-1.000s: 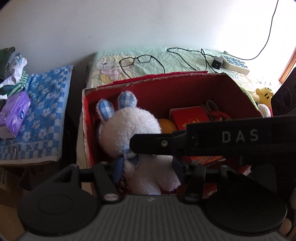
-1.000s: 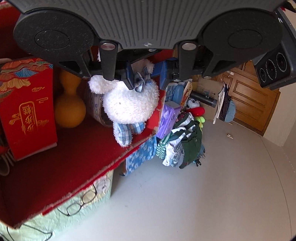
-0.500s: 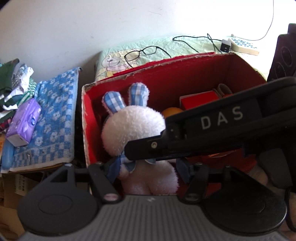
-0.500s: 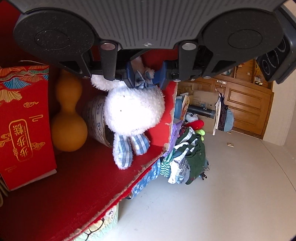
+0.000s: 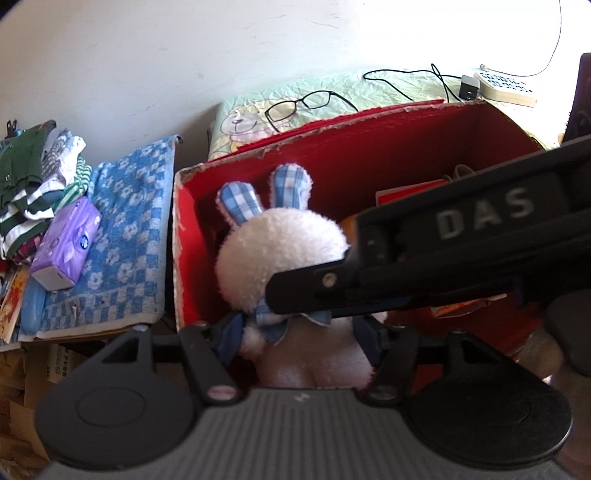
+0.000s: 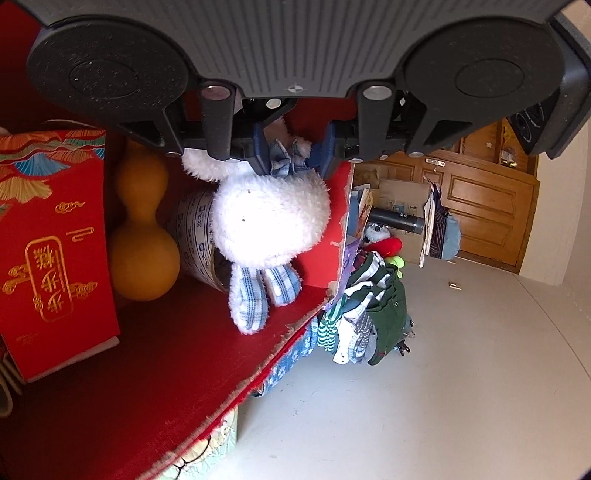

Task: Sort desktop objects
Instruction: 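Lower the white bunny into the red box with the right gripper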

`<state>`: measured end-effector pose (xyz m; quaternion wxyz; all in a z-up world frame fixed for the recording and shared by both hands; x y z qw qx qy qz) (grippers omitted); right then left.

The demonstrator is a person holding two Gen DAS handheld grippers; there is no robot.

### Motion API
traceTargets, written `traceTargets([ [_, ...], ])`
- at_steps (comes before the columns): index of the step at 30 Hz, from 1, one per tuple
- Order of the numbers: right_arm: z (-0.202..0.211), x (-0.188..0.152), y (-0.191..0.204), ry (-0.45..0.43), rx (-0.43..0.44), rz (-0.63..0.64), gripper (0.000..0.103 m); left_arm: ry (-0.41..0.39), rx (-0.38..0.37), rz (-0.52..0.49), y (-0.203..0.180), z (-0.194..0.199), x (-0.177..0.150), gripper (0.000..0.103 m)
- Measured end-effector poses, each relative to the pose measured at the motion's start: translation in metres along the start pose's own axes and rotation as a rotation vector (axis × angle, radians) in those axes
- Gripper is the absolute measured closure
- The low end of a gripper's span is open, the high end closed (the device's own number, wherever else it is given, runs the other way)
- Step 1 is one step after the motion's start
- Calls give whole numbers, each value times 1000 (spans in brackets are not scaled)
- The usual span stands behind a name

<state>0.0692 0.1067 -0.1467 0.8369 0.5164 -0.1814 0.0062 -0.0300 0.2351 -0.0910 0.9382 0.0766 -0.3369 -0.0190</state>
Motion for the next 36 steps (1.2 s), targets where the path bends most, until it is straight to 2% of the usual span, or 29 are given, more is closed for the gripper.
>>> traceTargets([
  [2, 5, 2, 2, -15, -11, 30, 61, -2, 2, 11, 3, 0, 1, 35],
  [6, 17, 6, 2, -63, -31, 61, 61, -4, 11, 10, 1, -1, 1, 36],
  [9, 28, 10, -3, -145, -85, 62, 62, -5, 13, 17, 2, -1, 2, 36],
  [11, 28, 14, -7, -169, -149, 51, 63, -6, 2, 32, 5, 0, 3, 37],
  [14, 18, 19, -11, -158, -290, 68, 68, -4, -6, 38, 8, 1, 3, 38],
  [18, 0, 24, -12, -98, -349, 99, 70, -13, -43, 63, 13, 7, 3, 44],
  [21, -8, 22, -5, -62, -351, 152, 71, -15, -30, 57, 14, 9, 4, 46],
  [24, -14, 21, 0, -58, -319, 182, 77, -19, -18, 58, 16, 9, 4, 47],
  [27, -24, 19, 3, -29, -336, 239, 78, -22, -1, 56, 14, 7, 4, 47],
  [32, -20, 25, -8, -25, -282, 167, 79, -23, 38, 20, 5, 3, 3, 37],
  [36, -18, 22, -3, -30, -288, 176, 79, -12, 57, 9, 0, 0, 4, 33],
])
Point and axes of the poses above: each gripper's, at about its wrist camera, not at the fingertips, and z roughly against the way its jaws point, y to its left, x to its top, the point moved 2 cm from there along -z, roughly the way its jaws point, and after that the axes turned 6 degrees about -y, right-handed, at the moved point
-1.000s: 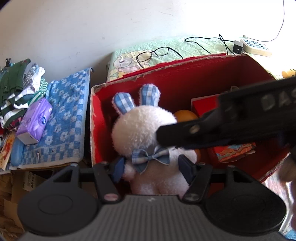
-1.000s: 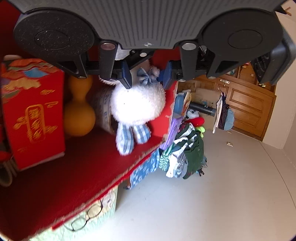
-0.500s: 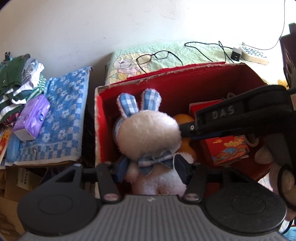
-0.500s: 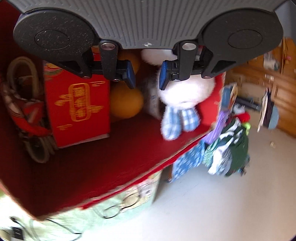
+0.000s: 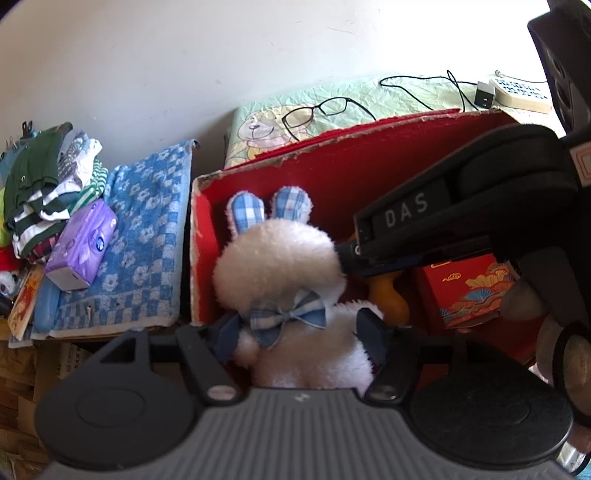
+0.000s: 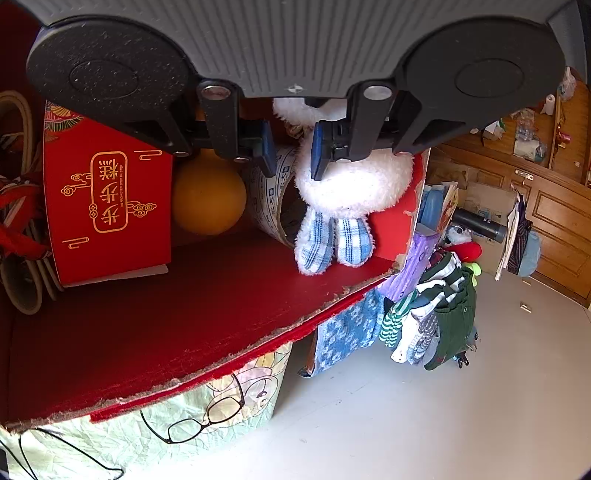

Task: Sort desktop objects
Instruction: 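Lower the white bunny into the red box with the right gripper, then open the right gripper to release the bunny inside the box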

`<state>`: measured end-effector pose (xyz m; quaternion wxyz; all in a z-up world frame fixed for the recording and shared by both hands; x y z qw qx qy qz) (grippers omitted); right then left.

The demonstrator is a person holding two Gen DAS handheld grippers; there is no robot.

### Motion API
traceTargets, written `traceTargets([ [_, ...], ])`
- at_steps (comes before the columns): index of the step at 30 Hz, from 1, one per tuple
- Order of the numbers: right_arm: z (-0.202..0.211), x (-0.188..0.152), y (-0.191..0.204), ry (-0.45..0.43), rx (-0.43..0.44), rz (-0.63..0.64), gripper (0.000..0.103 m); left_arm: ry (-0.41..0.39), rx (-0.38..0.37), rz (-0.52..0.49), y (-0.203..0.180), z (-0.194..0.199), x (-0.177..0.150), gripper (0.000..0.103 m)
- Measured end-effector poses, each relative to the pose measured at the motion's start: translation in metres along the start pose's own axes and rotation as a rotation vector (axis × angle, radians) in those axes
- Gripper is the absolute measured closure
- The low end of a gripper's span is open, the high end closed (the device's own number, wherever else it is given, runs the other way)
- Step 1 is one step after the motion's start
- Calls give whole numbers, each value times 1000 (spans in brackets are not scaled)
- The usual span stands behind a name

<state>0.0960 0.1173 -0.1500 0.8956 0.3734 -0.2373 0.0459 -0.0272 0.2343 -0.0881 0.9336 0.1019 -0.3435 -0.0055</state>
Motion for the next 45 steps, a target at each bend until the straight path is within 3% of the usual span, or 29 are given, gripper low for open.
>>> traceTargets([
  [8, 3, -1, 2, -11, -16, 11, 78, 11, 38, -14, -9, -6, 0, 25],
  [29, -1, 1, 0, -31, -72, 11, 75, 78, 57, 47, -12, -4, 4, 23],
  [35, 1, 2, -6, -27, -97, -44, 61, 54, 56, 55, -13, 5, 1, 24],
  [39, 6, -1, -2, -39, -113, -6, 61, 22, 92, 36, -19, 14, -1, 19],
  [45, 16, -4, -7, -54, -118, -4, 61, -30, 89, 42, -18, 32, -2, 17],
])
Point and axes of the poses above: each gripper's, at about its wrist camera, not at the fingertips, and z roughly against the way its jaws point, y to its left, x to its top, the point moved 2 cm from there along -z, roughly the way its jaws point, and after that the axes turned 6 degrees about -y, right-handed, at the moved point
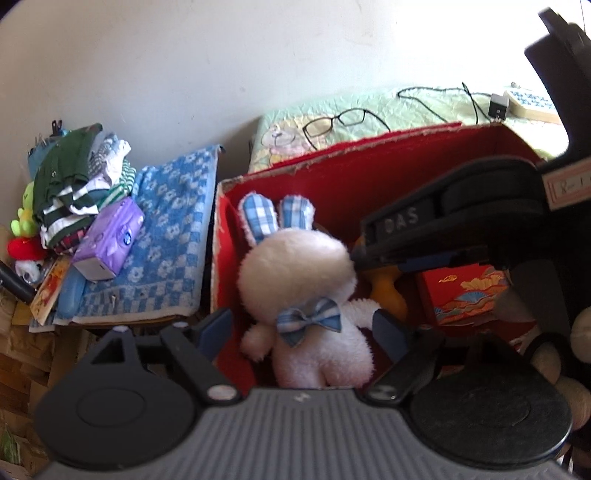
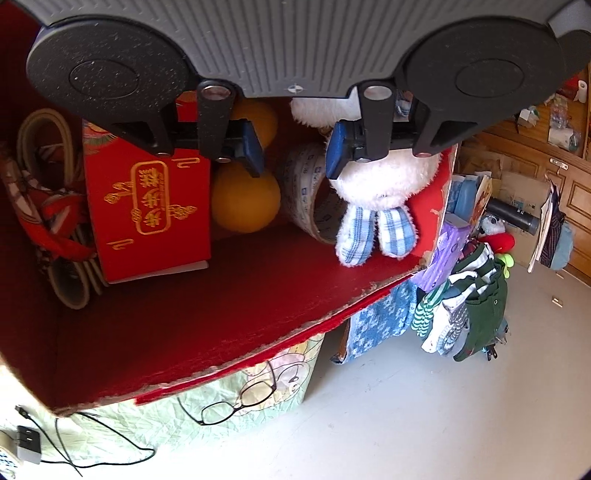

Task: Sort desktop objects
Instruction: 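Open the right gripper to release the bunny inside the box, then move the right gripper back to the yellow tiger plush on the bed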

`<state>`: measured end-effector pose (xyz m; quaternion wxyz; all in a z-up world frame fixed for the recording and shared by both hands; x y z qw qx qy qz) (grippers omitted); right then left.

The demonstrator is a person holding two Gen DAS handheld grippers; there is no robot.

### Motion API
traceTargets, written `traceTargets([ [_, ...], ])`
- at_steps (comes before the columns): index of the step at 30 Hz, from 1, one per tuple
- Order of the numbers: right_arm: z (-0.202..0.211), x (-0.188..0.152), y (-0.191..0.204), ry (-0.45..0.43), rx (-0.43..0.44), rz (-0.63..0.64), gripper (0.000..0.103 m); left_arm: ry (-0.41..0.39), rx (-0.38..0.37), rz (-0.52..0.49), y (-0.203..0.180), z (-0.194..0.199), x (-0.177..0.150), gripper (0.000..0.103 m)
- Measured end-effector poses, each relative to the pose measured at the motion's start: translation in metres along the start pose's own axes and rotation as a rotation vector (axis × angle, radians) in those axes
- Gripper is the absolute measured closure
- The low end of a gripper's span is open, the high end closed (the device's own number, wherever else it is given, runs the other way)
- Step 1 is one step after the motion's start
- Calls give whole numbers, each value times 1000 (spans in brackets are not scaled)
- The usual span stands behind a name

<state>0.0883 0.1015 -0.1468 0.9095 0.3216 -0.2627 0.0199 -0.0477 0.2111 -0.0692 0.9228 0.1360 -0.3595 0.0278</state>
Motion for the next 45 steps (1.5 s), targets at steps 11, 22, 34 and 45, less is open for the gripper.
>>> traceTargets([
  [11, 26, -6, -20, -65, 49, -32, 61, -38, 49, -41, -7, 10, -4, 9],
  [22, 38, -5, -19, -8, 120, 72, 61, -9, 132, 19, -16, 16, -5, 9],
  [34, 69, -1, -36, -103, 160, 86, 62, -86, 41, 47, -39, 38, 2, 9],
  [45, 156, -14, -65, -408, 52, 138, 62, -171, -362, 6, -84, 47, 33, 9],
])
Point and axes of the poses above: each gripper's, at about its wrist camera, not at the fingertips, and z roughly against the way its jaws point, y to its left, x to its top, the point moved 2 cm from there along -z, roughly the way its jaws point, and after that the axes turned 6 degrees about -y, right-handed, at the moved point
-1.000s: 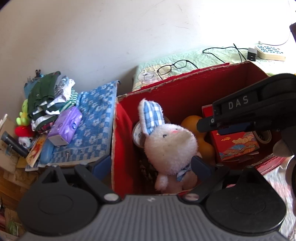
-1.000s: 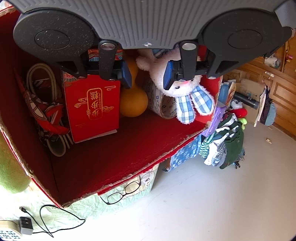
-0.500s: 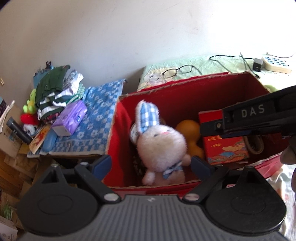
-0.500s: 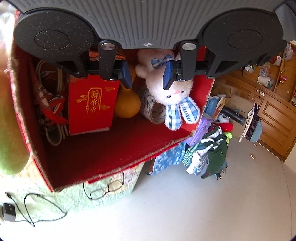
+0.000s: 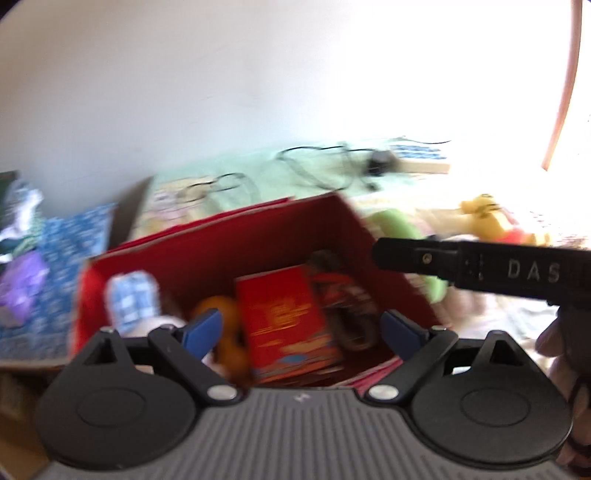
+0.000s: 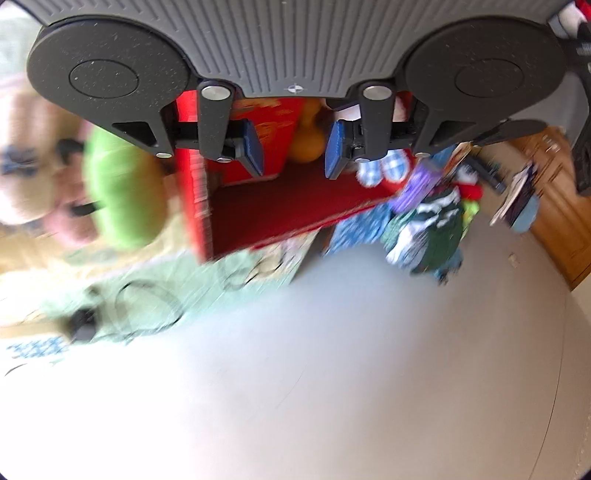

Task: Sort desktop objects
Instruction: 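Move the right gripper back to the yellow tiger plush on the bed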

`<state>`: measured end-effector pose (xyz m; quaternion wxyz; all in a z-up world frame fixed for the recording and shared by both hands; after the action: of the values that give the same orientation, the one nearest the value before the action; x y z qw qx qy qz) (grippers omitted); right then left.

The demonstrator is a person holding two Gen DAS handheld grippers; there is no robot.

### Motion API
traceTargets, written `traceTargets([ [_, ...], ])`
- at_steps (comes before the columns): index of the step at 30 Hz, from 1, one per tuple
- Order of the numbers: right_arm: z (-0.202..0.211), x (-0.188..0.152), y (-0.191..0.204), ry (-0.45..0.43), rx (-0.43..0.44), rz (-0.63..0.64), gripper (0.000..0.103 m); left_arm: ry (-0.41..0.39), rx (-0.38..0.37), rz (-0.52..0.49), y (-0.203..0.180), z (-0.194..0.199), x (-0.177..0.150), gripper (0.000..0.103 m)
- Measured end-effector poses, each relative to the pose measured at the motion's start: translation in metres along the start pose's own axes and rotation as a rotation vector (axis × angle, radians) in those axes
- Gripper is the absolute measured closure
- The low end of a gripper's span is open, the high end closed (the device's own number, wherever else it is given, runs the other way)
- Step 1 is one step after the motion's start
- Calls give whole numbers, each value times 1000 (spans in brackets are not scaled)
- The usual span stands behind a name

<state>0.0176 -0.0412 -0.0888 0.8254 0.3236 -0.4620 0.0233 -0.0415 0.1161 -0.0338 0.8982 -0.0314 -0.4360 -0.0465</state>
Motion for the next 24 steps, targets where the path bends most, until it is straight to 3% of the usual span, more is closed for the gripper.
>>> traceTargets([
  [9, 55, 4, -68, -81, -159, -70, 61, -32, -290, -60, -92, -19, 23, 5],
  [17, 116, 38, -174, -164, -251, -200, 57, 39, -386, 20, -177, -71, 35, 4],
  [19, 127, 45, -204, -178, -281, -216, 48, 64, -405, 57, -196, -88, 41, 3],
  [24, 143, 57, -283, -185, -307, -331, 39, 106, -448, 199, -231, -134, 58, 2],
])
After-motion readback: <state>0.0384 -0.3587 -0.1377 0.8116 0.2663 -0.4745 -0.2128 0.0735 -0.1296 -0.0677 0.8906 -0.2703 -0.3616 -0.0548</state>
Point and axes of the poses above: each gripper's, at about its wrist camera, not at the fingertips, and z roughly against the way its jaws point, y to its left, x to its top, the point moved 2 cm from there along -z, roughly the way its jaws point, and after that the axes turned 6 degrees about -y, right-handed, at the moved point
